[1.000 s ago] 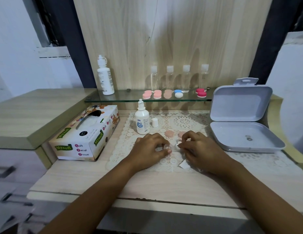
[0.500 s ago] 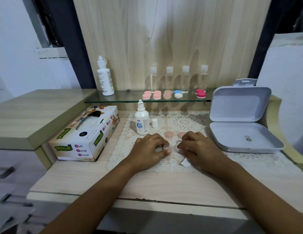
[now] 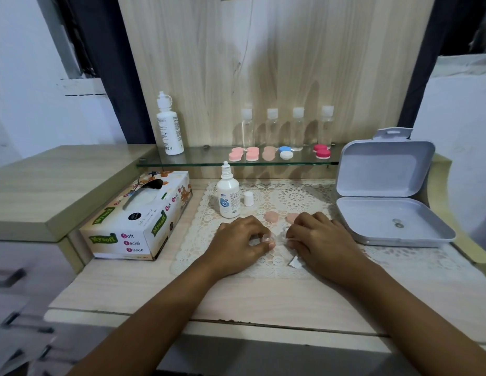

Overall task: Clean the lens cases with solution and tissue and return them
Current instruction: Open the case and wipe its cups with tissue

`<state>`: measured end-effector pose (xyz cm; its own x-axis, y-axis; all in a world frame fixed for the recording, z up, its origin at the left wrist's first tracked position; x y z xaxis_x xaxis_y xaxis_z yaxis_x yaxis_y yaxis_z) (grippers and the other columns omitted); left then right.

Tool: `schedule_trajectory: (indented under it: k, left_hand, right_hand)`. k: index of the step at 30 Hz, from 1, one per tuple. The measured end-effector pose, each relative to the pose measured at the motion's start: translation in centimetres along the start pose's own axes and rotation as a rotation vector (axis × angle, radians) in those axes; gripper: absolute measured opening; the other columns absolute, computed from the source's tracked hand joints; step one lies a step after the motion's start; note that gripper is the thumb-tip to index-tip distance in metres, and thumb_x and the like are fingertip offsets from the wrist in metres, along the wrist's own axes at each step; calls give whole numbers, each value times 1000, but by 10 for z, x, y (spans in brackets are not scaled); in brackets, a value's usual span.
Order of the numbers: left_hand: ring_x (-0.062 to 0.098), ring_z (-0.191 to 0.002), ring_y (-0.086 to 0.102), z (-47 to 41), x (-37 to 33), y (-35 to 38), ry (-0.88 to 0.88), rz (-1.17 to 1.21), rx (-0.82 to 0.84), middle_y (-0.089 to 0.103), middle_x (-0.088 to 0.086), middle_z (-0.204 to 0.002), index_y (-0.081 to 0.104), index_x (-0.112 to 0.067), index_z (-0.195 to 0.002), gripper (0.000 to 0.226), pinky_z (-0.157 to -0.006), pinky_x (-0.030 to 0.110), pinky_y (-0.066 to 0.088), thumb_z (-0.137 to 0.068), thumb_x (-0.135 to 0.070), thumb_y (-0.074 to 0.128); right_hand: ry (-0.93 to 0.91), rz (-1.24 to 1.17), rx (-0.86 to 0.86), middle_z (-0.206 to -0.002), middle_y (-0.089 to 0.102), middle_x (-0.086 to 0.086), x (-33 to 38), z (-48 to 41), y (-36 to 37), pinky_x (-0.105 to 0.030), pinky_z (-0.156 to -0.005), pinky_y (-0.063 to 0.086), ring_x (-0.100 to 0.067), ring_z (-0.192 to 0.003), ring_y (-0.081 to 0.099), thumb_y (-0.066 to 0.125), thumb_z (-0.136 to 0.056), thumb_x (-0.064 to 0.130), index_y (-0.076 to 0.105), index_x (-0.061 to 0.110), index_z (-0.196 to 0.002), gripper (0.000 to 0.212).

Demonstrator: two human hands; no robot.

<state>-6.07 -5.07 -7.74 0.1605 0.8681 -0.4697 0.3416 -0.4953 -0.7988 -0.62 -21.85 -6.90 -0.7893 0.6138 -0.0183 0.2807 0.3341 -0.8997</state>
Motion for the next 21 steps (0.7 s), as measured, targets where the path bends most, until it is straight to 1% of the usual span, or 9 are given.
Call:
schedule_trajectory:
  k: [3,4,6,10,13,15,17,19,21]
  left_hand:
    - [7,-96,54,-1,0,0,1,-10,4,61,-14,-98,68,-25,-98,21,-89,45,44,-83,-39,64]
    - [7,-97,54,-1,0,0,2,-13,7,61,-13,-99,68,-25,-99,21,-89,45,44,-84,-39,64]
    - [8,-97,54,-1,1,0,6,-8,10,61,-13,-99,68,-25,-99,21,-89,45,44,-84,-39,64]
    - [6,-95,53,-1,2,1,14,-7,11,60,-15,-97,68,-26,-98,20,-88,45,43,-83,-40,64]
    - [5,-94,54,-1,3,1,18,-6,4,60,-15,-96,68,-26,-96,24,-88,44,44,-82,-44,60]
    - [6,-95,54,0,3,1,21,-10,3,60,-15,-96,68,-27,-96,24,-88,44,44,-82,-44,60]
    - [7,-95,54,0,3,1,25,-15,2,60,-14,-97,68,-26,-97,24,-87,45,44,-82,-44,60]
    - [7,-95,54,0,2,1,28,-19,0,61,-14,-97,68,-26,-97,27,-87,45,44,-81,-46,59]
    - [8,-95,54,0,2,1,26,-22,1,61,-14,-97,68,-26,-97,27,-87,44,44,-81,-46,59]
  right_hand:
    - [45,-194,69,-105,55,3,-4,-2,3,-38,-73,44,-24,-93,50,38,-83,39,64,25,-99,33]
    - [59,-246,76,-107,53,3,-6,-2,3,-38,-76,44,-24,-95,50,40,-82,40,65,27,-101,34]
    - [58,-278,65,-111,53,3,-7,-1,1,-39,-78,44,-24,-96,50,42,-81,43,67,30,-102,34]
    - [73,-159,62,-116,54,4,-8,2,-2,-40,-77,44,-24,-97,52,43,-81,51,67,40,-101,33]
    - [59,-67,-7,-107,60,4,-5,3,-3,-41,-69,48,-25,-88,57,45,-82,47,69,37,-92,27]
    - [30,-20,-20,-99,62,3,-3,1,-4,-41,-64,48,-25,-83,58,40,-82,45,69,34,-86,31]
    - [0,21,-27,-95,62,3,-1,1,-4,-40,-61,47,-24,-81,59,41,-82,41,69,30,-83,30]
    - [-10,0,-1,-98,61,3,-1,-1,-3,-39,-63,46,-24,-85,58,46,-82,38,67,26,-87,25]
    - [-3,-87,27,-108,56,2,-2,-2,1,-38,-73,43,-24,-96,53,45,-86,36,64,23,-99,26]
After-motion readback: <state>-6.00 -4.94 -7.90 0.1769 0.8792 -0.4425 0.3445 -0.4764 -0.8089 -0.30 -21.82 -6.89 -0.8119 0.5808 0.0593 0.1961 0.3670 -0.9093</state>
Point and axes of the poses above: each hand's wrist, its own z-axis away from the middle knuckle, its own y-axis out of the palm, x = y × z, the point moved 3 cm from there along -z, towards the middle knuckle
